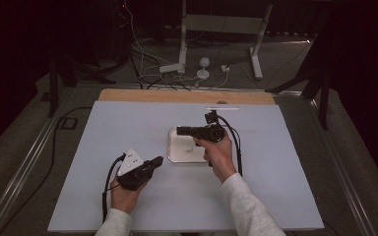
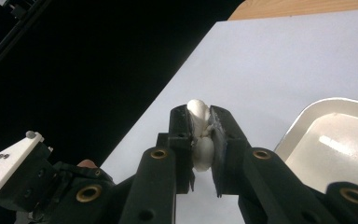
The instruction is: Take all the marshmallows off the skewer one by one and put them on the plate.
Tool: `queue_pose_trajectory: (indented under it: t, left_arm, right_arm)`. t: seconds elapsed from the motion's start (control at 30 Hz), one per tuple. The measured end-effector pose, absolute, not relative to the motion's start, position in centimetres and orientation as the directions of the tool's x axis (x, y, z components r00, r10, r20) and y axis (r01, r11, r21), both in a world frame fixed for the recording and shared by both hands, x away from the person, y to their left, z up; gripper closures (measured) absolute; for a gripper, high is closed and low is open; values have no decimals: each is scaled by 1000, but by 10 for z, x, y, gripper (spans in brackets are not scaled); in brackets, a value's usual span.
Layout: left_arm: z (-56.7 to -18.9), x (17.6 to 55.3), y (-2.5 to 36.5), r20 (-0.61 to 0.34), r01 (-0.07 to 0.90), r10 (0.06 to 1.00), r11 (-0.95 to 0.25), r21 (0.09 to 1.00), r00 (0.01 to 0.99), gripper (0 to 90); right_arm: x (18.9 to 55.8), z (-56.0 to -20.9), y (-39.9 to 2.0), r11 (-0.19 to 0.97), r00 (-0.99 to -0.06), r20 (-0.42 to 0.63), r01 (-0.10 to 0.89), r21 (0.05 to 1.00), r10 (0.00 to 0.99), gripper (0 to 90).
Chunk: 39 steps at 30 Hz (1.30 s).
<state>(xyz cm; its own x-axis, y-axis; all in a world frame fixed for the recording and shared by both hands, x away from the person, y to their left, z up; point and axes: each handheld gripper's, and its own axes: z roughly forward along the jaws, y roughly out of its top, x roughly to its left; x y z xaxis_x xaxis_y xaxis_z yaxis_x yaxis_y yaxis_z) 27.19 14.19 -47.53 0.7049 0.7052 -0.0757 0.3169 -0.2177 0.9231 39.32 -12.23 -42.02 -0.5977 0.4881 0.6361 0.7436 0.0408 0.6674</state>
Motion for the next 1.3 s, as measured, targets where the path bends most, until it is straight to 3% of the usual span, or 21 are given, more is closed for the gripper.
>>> queue_pose_trajectory:
  t: [0.6, 0.73, 0.87, 1.3]
  left_arm:
    - [-474, 271, 143, -66, 312, 704, -227, 923, 707, 900]
    - [-478, 272, 149, -87, 334, 717, -210, 919, 692, 900]
    - [-478, 273, 144, -87, 334, 717, -210, 919, 691, 900]
    - [-478, 274, 146, -109, 350, 734, -182, 919, 670, 900]
  right_arm:
    - [399, -414, -132, 17, -600, 628, 730, 683, 495, 807]
    - [405, -404, -154, -78, -566, 643, 716, 694, 516, 809]
    - [401, -398, -155, 27, -614, 554, 683, 730, 563, 800]
    - [397, -419, -153, 123, -622, 457, 666, 736, 635, 783]
